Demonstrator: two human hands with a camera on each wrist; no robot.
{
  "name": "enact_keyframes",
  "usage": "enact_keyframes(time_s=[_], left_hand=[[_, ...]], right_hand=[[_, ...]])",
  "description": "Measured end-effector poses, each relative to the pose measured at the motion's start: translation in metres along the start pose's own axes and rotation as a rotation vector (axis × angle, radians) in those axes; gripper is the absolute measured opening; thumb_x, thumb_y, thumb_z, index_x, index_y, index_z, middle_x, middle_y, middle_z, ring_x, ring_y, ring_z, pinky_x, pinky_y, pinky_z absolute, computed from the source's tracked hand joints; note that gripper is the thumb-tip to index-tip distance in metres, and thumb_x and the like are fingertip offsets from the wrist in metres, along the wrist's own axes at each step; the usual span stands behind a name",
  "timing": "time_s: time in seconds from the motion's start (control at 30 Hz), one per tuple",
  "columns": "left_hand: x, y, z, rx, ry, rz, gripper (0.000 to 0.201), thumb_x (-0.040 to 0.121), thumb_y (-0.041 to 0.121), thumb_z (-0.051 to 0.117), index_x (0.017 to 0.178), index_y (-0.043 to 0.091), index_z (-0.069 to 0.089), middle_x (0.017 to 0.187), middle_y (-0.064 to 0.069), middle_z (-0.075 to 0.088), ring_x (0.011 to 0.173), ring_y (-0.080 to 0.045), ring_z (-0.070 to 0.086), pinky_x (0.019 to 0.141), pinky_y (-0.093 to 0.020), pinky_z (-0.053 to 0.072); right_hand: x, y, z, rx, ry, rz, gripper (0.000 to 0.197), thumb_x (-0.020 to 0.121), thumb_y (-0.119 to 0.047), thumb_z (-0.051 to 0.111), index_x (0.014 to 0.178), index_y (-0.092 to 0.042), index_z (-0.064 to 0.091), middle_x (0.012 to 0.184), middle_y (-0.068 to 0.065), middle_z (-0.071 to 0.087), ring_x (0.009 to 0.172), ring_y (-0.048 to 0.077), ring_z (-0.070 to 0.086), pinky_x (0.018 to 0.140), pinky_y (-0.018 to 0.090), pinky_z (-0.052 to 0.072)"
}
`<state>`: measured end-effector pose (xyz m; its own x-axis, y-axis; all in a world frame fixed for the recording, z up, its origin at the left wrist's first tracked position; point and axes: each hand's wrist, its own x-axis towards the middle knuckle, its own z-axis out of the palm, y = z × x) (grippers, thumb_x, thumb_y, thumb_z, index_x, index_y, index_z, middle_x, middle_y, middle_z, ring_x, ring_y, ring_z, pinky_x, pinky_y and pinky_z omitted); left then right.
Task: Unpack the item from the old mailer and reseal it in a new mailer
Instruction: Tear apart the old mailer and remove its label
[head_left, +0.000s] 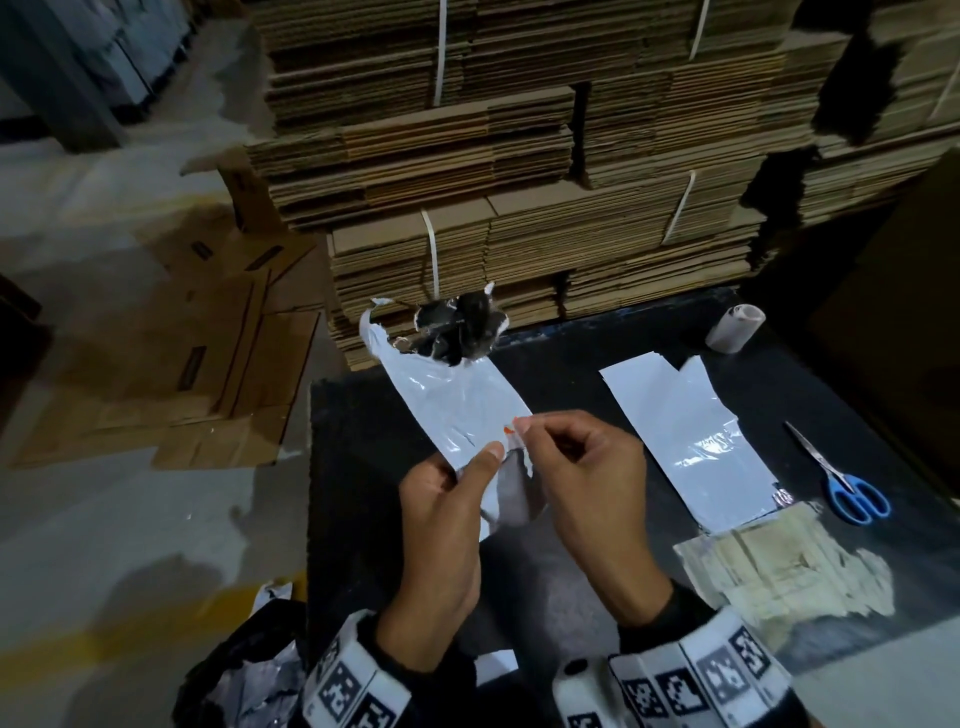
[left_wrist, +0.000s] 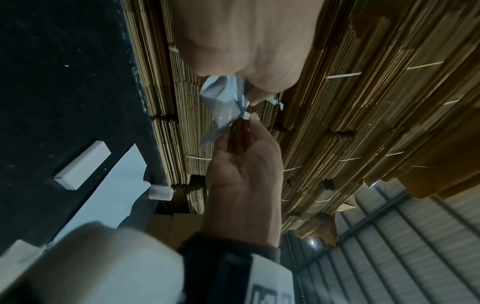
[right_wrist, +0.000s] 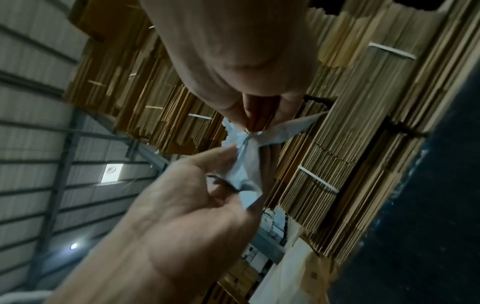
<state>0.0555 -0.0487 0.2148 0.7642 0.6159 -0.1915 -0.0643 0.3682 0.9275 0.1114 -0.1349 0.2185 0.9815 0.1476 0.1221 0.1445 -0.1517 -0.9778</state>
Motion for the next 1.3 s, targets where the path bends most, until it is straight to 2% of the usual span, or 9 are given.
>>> enact_keyframes(time_s=[0.1,0.2,0.37,0.6,0.73,0.87,0.97,1.13,1.3], left_hand=[[-0.001,0.005,0.003,0.000,-0.052,-0.021,0.019,0.083,0.013,0.068,0.075,0.026,0.079,0.084,-0.003,0.077,0.080,-0.017,0.074,0.069,-0.029,0.057],[0.001,0.005,0.005,0.037,-0.041,-0.017,0.012,0.081,0.016,0.071,0.078,0.025,0.078,0.086,0.001,0.077,0.081,-0.014,0.074,0.068,-0.027,0.058],[0.000,-0.001,0.009,-0.005,0.007,-0.011,0.014,0.086,0.007,0.066,0.092,0.017,0.074,0.092,-0.003,0.077,0.089,-0.020,0.073,0.074,-0.031,0.057],[-0.003,-0.004,0.017,-0.094,0.045,-0.005,0.014,0.088,0.003,0.063,0.095,0.011,0.073,0.094,-0.004,0.077,0.090,-0.020,0.073,0.071,-0.025,0.056],[-0.002,-0.003,0.019,-0.092,0.056,0.026,0.017,0.087,0.003,0.064,0.087,0.017,0.074,0.088,0.000,0.077,0.085,-0.015,0.073,0.066,-0.020,0.055],[-0.001,-0.001,0.017,-0.066,0.065,0.062,0.016,0.087,0.004,0.065,0.085,0.017,0.074,0.083,0.003,0.077,0.079,-0.011,0.074,0.062,-0.017,0.054],[0.001,-0.002,0.015,-0.028,0.075,0.086,0.016,0.086,0.009,0.066,0.082,0.021,0.075,0.084,0.004,0.077,0.082,-0.014,0.074,0.065,-0.021,0.056],[0.004,-0.005,0.011,-0.045,0.082,0.067,0.015,0.086,0.009,0.067,0.091,0.021,0.073,0.090,0.004,0.077,0.087,-0.015,0.073,0.069,-0.023,0.056],[0.008,-0.004,0.006,-0.093,0.067,0.009,0.017,0.087,0.007,0.065,0.100,0.015,0.073,0.101,-0.004,0.076,0.096,-0.024,0.072,0.085,-0.041,0.055]], right_hand=[[-0.004,0.003,0.001,-0.121,0.013,-0.152,0.009,0.085,-0.015,0.068,0.080,-0.018,0.074,0.081,-0.010,0.070,0.076,0.005,0.066,0.069,0.018,0.052],[-0.007,0.004,0.002,-0.164,0.023,-0.204,0.010,0.088,-0.014,0.065,0.082,-0.018,0.071,0.082,-0.009,0.068,0.076,0.005,0.064,0.067,0.017,0.051],[-0.005,0.004,-0.001,-0.030,0.017,-0.023,0.012,0.090,-0.019,0.063,0.081,-0.017,0.070,0.073,-0.008,0.070,0.070,0.008,0.066,0.065,0.026,0.055],[0.000,0.000,0.001,0.188,0.069,0.169,0.014,0.090,-0.014,0.063,0.079,-0.012,0.072,0.072,-0.003,0.073,0.068,0.007,0.068,0.062,0.017,0.053],[0.001,-0.004,-0.001,0.245,0.046,0.195,0.012,0.089,-0.014,0.064,0.081,-0.013,0.073,0.072,-0.004,0.073,0.066,0.005,0.068,0.061,0.016,0.053],[-0.001,-0.009,-0.004,0.195,0.004,0.112,0.009,0.086,-0.021,0.068,0.080,-0.019,0.074,0.073,-0.008,0.073,0.069,0.005,0.068,0.062,0.017,0.053],[-0.001,-0.007,-0.002,0.139,0.000,0.108,0.006,0.083,-0.023,0.071,0.081,-0.018,0.075,0.076,-0.005,0.074,0.071,0.008,0.069,0.063,0.021,0.054],[0.001,-0.002,0.000,0.050,-0.010,0.100,0.005,0.083,-0.019,0.071,0.081,-0.017,0.075,0.080,-0.006,0.072,0.075,0.008,0.068,0.068,0.026,0.056],[0.007,-0.005,-0.001,0.144,-0.084,0.195,0.010,0.086,-0.012,0.067,0.081,-0.009,0.075,0.076,0.001,0.073,0.068,0.006,0.067,0.062,0.019,0.053]])
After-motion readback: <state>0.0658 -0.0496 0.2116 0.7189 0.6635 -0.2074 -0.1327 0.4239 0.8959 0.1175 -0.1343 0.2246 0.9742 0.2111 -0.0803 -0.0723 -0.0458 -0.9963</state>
